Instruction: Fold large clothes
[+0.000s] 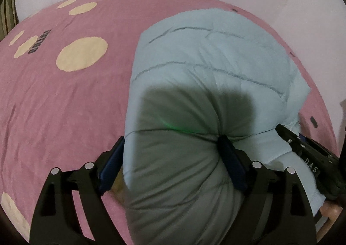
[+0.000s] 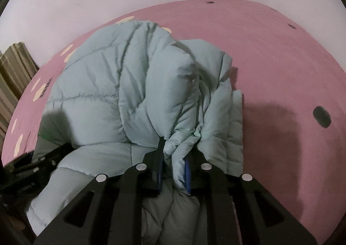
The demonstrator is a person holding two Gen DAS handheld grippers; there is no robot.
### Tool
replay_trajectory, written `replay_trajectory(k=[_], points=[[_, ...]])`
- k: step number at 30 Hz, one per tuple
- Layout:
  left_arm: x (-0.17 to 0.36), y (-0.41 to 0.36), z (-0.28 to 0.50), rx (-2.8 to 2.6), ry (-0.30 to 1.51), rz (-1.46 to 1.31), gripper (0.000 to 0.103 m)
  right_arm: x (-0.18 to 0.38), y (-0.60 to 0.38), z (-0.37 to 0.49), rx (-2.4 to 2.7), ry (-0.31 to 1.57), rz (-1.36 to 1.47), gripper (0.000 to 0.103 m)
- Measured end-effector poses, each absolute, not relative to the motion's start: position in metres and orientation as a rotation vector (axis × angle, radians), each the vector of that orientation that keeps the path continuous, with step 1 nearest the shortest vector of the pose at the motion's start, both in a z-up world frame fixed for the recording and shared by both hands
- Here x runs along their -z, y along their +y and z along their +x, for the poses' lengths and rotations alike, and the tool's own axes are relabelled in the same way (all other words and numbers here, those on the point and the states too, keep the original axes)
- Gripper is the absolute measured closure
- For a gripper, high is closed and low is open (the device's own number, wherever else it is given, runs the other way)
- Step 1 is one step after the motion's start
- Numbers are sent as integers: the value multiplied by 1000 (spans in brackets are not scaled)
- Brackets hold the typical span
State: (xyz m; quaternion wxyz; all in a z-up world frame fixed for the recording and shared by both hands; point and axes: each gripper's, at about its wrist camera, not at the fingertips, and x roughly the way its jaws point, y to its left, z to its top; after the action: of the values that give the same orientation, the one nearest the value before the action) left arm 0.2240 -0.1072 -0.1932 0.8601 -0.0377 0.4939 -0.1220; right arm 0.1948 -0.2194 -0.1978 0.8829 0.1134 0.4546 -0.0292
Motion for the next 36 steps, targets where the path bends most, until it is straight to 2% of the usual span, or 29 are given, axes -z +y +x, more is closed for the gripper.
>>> replay_trajectory(k=[3,11,12,13,14,15,21,23,26,36], points=[[180,-101,218,267,1043,-105,18,180,-220,184,67,950,210,77],[118,-88,234,263,893,-111,18,100,-214,178,68,824,190,75],[117,-91,239,264,892,-114,18,97,-212,184,62,818,197,73],[117,-93,244,270,895,-115,18,97,-209,192,64,818,194,66],[119,-99,250,274,899,-108,18,98,-207,198,64,820,190,59],[121,-106,254,265,901,-90,18,102,-204,206,62,826,189,58],[154,-117,271,225,966,-64,18,139,-195,233,75,902,149,58],[170,-116,274,210,989,-84,13,152,-196,237,87,921,132,57],[186,-114,276,196,1011,-108,11,169,-198,240,87,934,112,53],[211,-124,276,153,987,-82,7,200,-197,244,96,898,111,52]])
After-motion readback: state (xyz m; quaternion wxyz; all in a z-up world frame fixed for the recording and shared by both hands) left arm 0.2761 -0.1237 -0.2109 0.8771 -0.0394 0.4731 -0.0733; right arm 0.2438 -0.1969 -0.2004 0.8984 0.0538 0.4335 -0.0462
